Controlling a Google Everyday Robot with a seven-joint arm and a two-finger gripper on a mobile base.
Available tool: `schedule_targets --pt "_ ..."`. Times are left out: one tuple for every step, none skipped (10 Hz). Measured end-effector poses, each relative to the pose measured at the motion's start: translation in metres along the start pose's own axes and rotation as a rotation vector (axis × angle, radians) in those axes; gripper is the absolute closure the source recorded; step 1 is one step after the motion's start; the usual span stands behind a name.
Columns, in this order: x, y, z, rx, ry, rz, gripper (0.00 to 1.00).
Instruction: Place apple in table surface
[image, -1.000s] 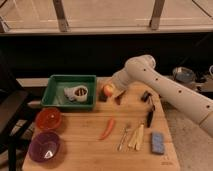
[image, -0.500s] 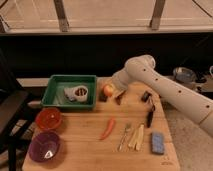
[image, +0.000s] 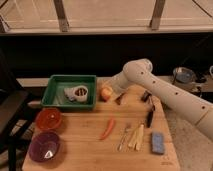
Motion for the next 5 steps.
schedule_targets --pt "0.002 0.007 0.013 -0.003 -0.017 0.021 1.00" --pt "0.005 0.012 0.020 -0.005 -0.023 0.038 1.00" --pt "0.008 0.018 0.030 -0.008 -0.024 0.059 1.00" --pt "0.008 0.021 0.037 -0.008 -0.025 0.074 1.00" --pt "0.014 0.028 0.046 -0.003 -0.034 0.115 1.00"
